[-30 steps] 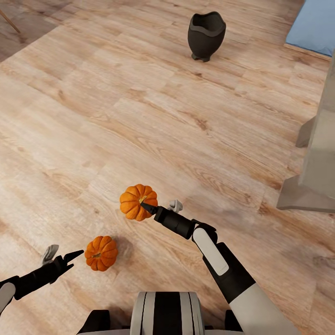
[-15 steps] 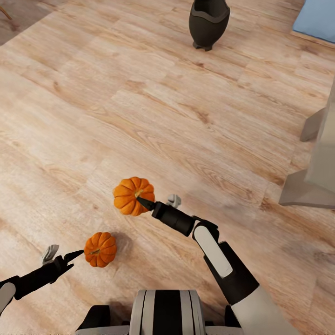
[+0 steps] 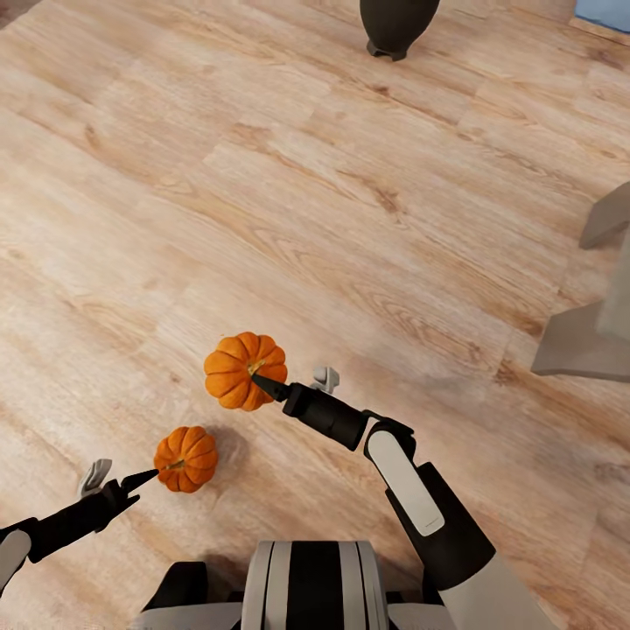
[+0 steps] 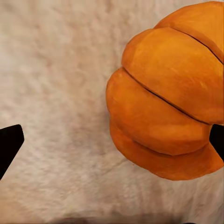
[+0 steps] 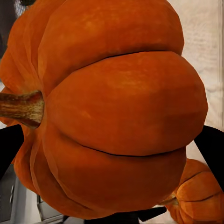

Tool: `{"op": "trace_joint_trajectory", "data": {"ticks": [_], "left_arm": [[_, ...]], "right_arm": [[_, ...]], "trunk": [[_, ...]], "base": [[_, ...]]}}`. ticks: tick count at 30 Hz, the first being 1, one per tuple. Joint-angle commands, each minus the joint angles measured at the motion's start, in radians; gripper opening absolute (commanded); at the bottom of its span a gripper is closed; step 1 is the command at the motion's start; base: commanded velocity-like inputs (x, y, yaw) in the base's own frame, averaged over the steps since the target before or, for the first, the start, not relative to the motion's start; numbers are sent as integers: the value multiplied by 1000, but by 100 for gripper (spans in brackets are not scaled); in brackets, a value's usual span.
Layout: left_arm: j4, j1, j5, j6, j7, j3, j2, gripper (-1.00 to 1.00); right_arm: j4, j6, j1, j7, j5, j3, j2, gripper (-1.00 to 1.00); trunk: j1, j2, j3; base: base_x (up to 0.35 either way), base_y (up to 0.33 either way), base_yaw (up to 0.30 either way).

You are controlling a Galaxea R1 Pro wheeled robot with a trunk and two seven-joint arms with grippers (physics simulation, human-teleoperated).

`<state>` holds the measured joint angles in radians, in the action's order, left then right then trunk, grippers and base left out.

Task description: Place each of the two pumpkins and all three candles from the living room inside a cabinet in the living room (use any cabinet), then make sure every cabinet is closed, and position the cauldron so it is next to a table in the living room.

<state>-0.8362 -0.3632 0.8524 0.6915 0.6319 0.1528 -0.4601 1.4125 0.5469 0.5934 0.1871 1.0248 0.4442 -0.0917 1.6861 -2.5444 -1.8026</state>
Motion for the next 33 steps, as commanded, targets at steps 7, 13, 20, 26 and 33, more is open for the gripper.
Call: {"op": "trace_joint_trajectory", "data": {"ticks": [7, 13, 20, 26, 33], "left_arm": [[0, 0, 4, 6, 2, 1, -1, 100], [-1, 0, 4, 6, 8, 1, -2, 100], [-1, 0, -7, 5, 61, -1, -2, 100], [-19, 0, -15, 5, 67, -4, -2, 100], [-23, 0, -16, 5, 67, -4, -1, 100]], "right_arm": [[-5, 4, 0, -2, 2, -1, -1, -100], [-6, 4, 0, -3, 1, -1, 0, -100], [-6, 2, 0, -5, 1, -1, 0, -100], [-6, 1, 0, -5, 1, -1, -1, -100], [-7, 1, 0, -5, 1, -1, -2, -100]], "trunk": [[0, 0, -4], [0, 0, -4], [0, 0, -4], [1, -1, -8], [2, -1, -20]], "base": [[0, 0, 0], [0, 0, 0], [0, 0, 0], [0, 0, 0], [0, 0, 0]]}}
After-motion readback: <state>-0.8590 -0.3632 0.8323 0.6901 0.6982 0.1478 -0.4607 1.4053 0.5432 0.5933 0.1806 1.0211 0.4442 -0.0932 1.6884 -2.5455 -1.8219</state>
